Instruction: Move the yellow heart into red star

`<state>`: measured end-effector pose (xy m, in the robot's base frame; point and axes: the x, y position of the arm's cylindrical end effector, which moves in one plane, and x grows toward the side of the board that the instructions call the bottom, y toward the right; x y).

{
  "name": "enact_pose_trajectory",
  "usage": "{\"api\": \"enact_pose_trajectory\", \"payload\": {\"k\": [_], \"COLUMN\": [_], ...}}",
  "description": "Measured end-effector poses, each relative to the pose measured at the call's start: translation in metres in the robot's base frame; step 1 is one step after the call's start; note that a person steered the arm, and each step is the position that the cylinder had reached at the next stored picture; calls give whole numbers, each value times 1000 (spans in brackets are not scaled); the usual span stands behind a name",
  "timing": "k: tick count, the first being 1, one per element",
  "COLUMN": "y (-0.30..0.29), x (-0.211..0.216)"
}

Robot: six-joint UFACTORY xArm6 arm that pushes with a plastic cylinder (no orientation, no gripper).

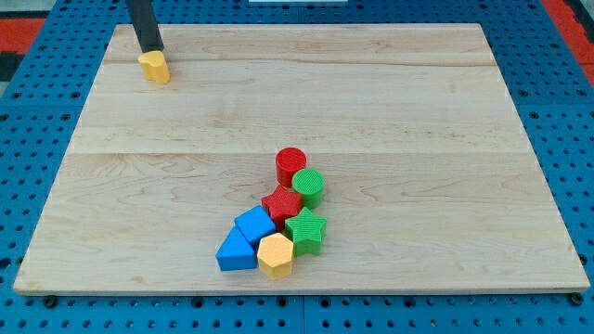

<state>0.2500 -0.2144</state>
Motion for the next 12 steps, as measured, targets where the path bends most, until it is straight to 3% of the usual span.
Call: {"api": "enact_pose_trajectory", "payload": {"k": [2, 5, 7, 8, 9, 12], "y": [-17, 50, 111, 98, 52, 151], "x": [-25, 105, 169, 194, 187, 242]}}
